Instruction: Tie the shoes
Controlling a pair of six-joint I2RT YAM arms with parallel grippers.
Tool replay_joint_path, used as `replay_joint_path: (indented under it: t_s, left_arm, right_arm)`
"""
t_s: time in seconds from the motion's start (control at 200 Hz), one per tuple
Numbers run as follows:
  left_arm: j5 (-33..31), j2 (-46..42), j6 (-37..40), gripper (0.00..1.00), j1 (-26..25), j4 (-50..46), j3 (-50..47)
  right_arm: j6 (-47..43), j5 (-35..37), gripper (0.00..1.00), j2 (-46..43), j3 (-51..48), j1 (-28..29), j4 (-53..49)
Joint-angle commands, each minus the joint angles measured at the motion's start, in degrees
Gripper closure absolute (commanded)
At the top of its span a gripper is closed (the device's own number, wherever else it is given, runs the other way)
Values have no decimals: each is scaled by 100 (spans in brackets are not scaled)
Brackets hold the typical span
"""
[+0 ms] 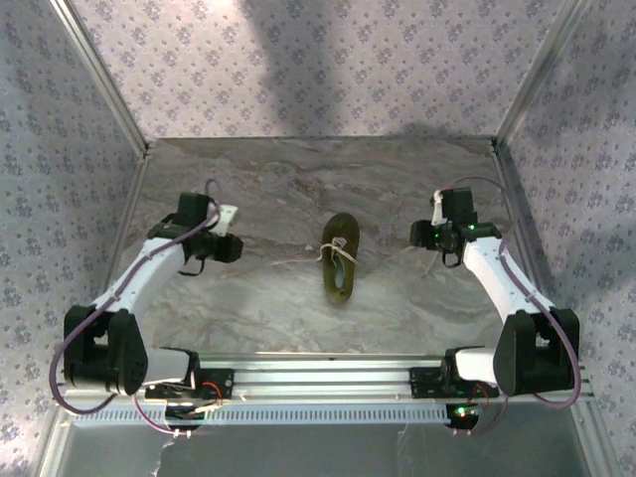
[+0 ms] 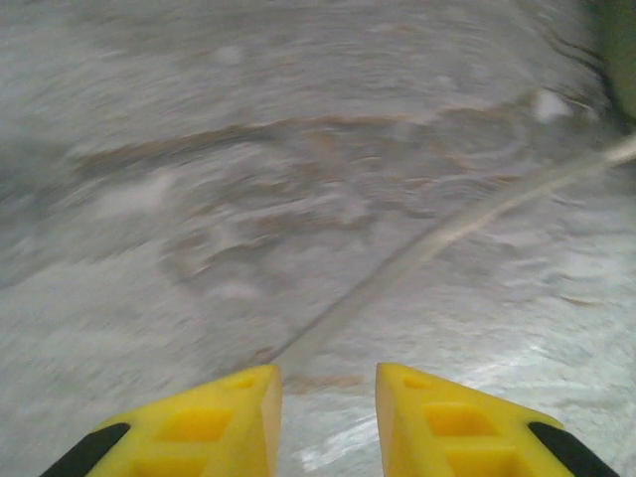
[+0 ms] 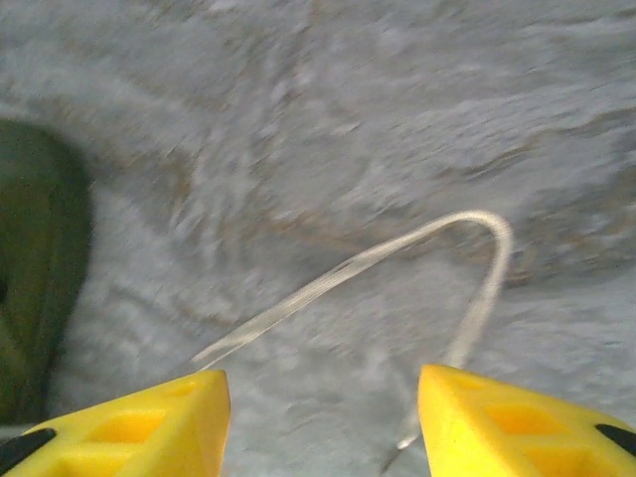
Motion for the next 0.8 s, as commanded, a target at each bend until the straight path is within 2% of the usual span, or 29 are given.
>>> replay_joint_path:
  t_s: [0.0,0.09,0.265,0.31,0.34,0.65,0.795]
  left_arm:
    - [-43,524,820,68,-578,181,314]
    - [-482,979,1143,64,-1104,365,505]
    - [-642,1906,1742,61,-1715,371,1003]
    - [-709,2133,1817,46,-1792,354,1134]
    - [-733,2283,1848,44,-1828,341,1230]
    - [-774,3360,2063,45,-1912,45,1928]
    - [-820,3576,2112,52,-1959,-175,2105]
  right_arm:
    - [151,-276,46,-159,-282,386,100]
    - [343,-316,46,-205,-469,660,289]
    - [493,-87,46,-146,-587,1176,354]
    - [502,-38,46,-121,-587,1253,350]
    - [502,-11,46,-109,-592,1296,349]
    - [492,119,46,37,-534,1454,401]
    - [473,108,46,31,-458,1481,440]
